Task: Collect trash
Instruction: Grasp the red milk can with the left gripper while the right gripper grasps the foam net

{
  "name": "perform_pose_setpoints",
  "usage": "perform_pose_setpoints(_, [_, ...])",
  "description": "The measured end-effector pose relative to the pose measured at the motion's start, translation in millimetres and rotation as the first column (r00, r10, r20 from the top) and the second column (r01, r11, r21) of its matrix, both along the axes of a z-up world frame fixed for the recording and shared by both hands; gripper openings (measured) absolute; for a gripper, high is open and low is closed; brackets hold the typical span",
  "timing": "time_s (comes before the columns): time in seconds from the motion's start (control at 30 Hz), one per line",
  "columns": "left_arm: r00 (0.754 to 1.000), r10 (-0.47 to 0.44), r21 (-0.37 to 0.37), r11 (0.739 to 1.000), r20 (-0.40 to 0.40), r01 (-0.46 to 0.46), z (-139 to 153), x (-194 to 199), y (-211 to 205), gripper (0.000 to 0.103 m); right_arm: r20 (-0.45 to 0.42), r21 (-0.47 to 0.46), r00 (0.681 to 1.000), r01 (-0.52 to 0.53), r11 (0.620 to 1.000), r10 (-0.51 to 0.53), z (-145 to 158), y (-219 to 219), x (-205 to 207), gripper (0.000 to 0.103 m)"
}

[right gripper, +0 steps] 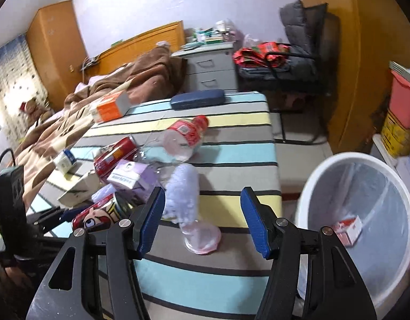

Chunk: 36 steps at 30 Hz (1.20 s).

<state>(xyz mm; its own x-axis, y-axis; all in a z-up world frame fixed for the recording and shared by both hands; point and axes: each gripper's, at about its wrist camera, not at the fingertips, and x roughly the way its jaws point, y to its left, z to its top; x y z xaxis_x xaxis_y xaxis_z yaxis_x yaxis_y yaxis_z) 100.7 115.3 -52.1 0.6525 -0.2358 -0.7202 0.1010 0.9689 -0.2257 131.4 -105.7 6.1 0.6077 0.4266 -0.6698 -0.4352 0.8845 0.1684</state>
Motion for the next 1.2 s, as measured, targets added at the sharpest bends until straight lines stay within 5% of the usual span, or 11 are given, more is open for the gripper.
perform_pose_setpoints(0.33, [0.998,-0.022,0.0,1.0,-0.058,0.022,-11,7,-6,0.068,-0.017,-0.121,0.998,-0.056,0.991,0.054,-15,33,14,0.06])
perform_pose_setpoints(0.47, [0.998,-0.023,0.001,1.0,-0.051,0.023,-7,6,-8,0.068,-0.028,-0.135,0.999,-0.043,0.99,0.04,-18,30,15,0.037])
perform_pose_setpoints(0.6, [0.999,-0.03,-0.027,0.999,-0.041,0.029,-5,2,-6,0.067,-0.034,-0.138,0.999,-0.046,0.989,0.042,-20,29,13,0.028])
perform_pose_setpoints(0.67, [0.999,-0.023,-0.013,1.0,-0.032,0.022,-3,1,-6,0.06,-0.033,-0.128,0.999,-0.047,0.991,0.043,-19,28,12,0.026])
perform_pose_setpoints(1.2, [1.0,0.001,0.004,1.0,0.009,-0.001,14,-7,-9,0.057,-0.01,-0.026,1.0,0.013,1.0,-0.013,-10,12,-3,0.023])
